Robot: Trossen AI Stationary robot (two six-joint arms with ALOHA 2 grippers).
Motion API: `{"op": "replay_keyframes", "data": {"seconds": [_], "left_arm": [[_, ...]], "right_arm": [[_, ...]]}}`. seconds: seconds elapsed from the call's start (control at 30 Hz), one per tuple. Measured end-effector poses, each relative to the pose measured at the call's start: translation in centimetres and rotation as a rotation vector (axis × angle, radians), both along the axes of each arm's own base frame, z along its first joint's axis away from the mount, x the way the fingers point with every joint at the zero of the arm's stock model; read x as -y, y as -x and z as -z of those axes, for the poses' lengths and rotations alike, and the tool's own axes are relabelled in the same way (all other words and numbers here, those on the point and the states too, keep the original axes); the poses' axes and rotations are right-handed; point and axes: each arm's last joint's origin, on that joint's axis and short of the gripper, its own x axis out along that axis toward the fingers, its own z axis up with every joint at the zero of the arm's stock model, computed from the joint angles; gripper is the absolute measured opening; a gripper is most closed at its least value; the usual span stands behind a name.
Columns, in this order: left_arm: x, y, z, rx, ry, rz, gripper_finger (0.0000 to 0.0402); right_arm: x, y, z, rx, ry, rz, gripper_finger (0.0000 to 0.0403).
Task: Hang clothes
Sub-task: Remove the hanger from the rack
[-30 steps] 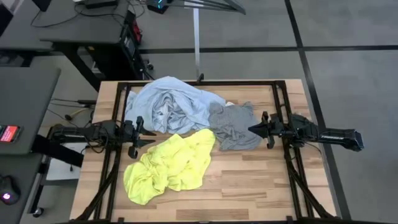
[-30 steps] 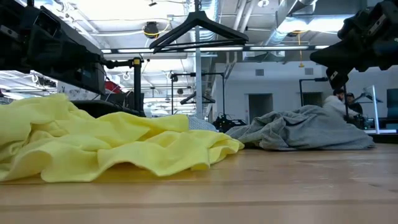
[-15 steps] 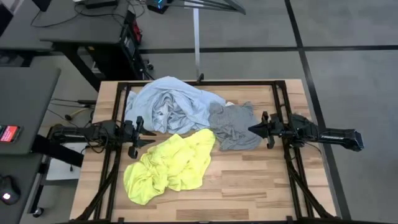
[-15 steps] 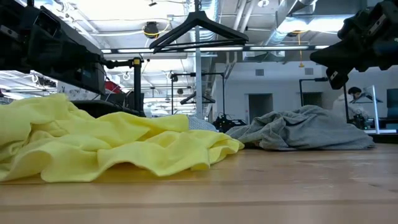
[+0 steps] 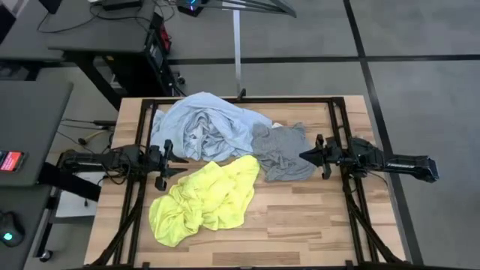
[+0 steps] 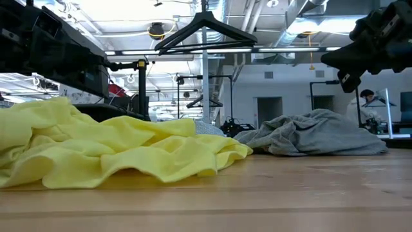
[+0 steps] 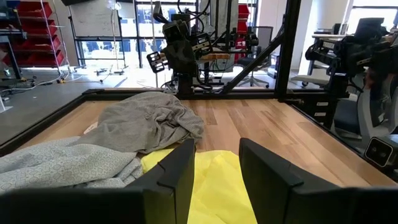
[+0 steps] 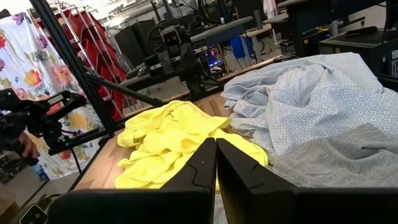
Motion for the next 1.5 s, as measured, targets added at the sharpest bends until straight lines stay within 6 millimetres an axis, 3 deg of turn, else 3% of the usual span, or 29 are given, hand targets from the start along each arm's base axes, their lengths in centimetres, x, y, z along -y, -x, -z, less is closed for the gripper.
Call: {"op": "replay_keyframes", "data": {"seconds": [0.1,0.27,0.37,0.5,0.63,0.87,0.97,1.07,1.27,1.5], "left_arm": [[0.0,0.0,0.0,0.000,0.000,0.000,0.0109],[-0.1,0.0,-0.1,0.005,0.071,-0.043,0.0109],[-0.2,0.0,-0.1,0.009,0.085,-0.063,0.0109],[-0.4,0.0,-0.1,0.011,0.053,-0.089,0.0109],[-0.8,0.0,-0.1,0.012,0.039,-0.134,0.0109],[-1.7,0.1,-0.1,0.015,0.044,-0.225,0.0109],[-2.0,0.1,-0.1,0.016,0.046,-0.256,0.0109],[-2.2,0.1,-0.1,0.016,0.046,-0.280,0.0109],[-2.5,0.2,-0.1,0.023,0.102,-0.310,0.0109],[-2.9,0.3,-0.1,0.031,0.121,-0.360,0.0109]], "right_arm": [[0.1,0.0,-0.3,0.042,-0.206,0.044,0.0001],[1.2,0.2,-0.6,0.211,-0.638,0.336,0.0001],[2.0,0.6,-1.8,0.425,-0.693,0.506,0.0001],[2.8,1.3,-5.4,0.686,-0.474,0.578,0.0001],[3.5,0.6,-11.8,0.733,-0.222,0.649,0.0001],[6.7,-6.5,-22.8,0.333,0.325,0.750,0.0001],[9.0,-9.3,-26.3,0.076,0.590,0.811,0.0001],[11.3,-11.6,-29.3,-0.072,0.788,0.858,0.0001],[16.3,-14.5,-32.5,-0.236,1.022,0.966,0.0001],[22.8,-14.8,-34.2,-0.394,0.998,1.068,0.0023]]}}
